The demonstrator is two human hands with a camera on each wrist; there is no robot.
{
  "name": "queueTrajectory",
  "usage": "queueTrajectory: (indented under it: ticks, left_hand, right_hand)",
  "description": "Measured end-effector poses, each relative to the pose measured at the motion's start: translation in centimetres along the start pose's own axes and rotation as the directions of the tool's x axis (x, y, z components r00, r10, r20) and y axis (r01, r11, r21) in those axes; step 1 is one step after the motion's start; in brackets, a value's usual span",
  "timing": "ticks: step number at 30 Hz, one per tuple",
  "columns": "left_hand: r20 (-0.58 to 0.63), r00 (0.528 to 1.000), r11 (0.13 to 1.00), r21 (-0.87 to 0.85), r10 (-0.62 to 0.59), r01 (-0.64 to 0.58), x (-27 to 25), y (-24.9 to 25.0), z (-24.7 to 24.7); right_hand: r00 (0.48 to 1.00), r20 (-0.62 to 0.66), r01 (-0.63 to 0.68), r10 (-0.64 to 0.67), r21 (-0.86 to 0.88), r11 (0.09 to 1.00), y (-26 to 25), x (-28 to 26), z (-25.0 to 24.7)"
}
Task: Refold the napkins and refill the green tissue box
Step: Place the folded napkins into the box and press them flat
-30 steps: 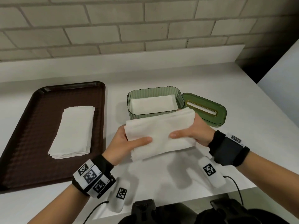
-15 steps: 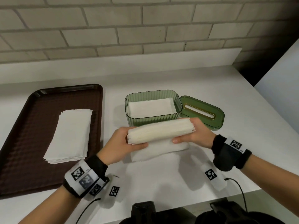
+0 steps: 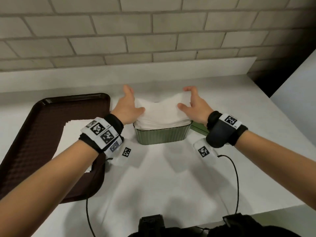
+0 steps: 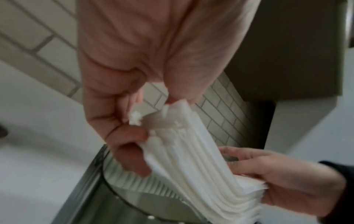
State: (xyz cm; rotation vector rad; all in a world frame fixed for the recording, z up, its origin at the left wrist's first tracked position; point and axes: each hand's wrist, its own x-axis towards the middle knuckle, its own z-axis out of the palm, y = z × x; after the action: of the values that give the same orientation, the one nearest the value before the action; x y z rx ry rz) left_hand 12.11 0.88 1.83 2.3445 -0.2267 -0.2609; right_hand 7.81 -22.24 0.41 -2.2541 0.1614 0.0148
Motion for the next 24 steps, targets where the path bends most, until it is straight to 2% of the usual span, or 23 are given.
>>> queueTrajectory:
  ticks: [4, 7, 10, 13, 14, 16, 19, 24]
  left_hand:
    - [-0.012, 1.000, 0.985, 0.171, 0.004, -0.002, 0.6, 0.0, 0.7]
    - [0.008, 1.000, 0.957, 0.291, 0.018, -0.020, 0.4, 0.6, 1.3]
    - [-0.014, 0.995, 0.892, 0.446, 0.095, -0.078, -0.4, 1.2, 1.5]
    - [-0.075, 0.984, 0.869, 0.483, 0.165, -0.108, -0.7, 2.3, -0.4]
    - [-0.050, 0.988, 0.886, 0.451, 0.146, -0.108, -0.6, 2.7, -1.1]
    - [0.086, 0.994, 0.905, 0.415, 0.061, -0.091, -0.6, 3.7, -1.9]
    - [0.260, 0.961, 0.869, 0.492, -0.093, -0.049, -0.5, 4.7, -0.8]
    - [0.252, 0.955, 0.779, 0.626, -0.158, -0.036, 0.3, 4.6, 1.6]
  right_hand:
    - [0.997, -0.037, 0.064, -0.067, -0.081, 0.995, 0.0, -0.4, 1.0]
    - [0.996, 0.010, 0.085, -0.085, -0.156, 0.984, -0.2, -0.4, 1.4]
    - [0.993, 0.078, 0.104, -0.087, -0.257, 0.961, -0.7, -0.6, 0.5]
    - [0.989, 0.040, 0.145, -0.141, -0.384, 0.912, -1.7, -0.4, -2.2]
    - [0.988, 0.045, 0.154, -0.149, -0.416, 0.896, -2.2, -0.3, -3.1]
    - [0.984, 0.116, 0.172, -0.133, -0.459, 0.871, -3.1, 0.1, -4.2]
    - [0.955, 0.295, 0.183, -0.021, -0.534, 0.826, -4.0, 0.6, -3.5]
    - [0.903, 0.418, 0.226, 0.100, -0.660, 0.716, -3.5, 2.0, -0.8]
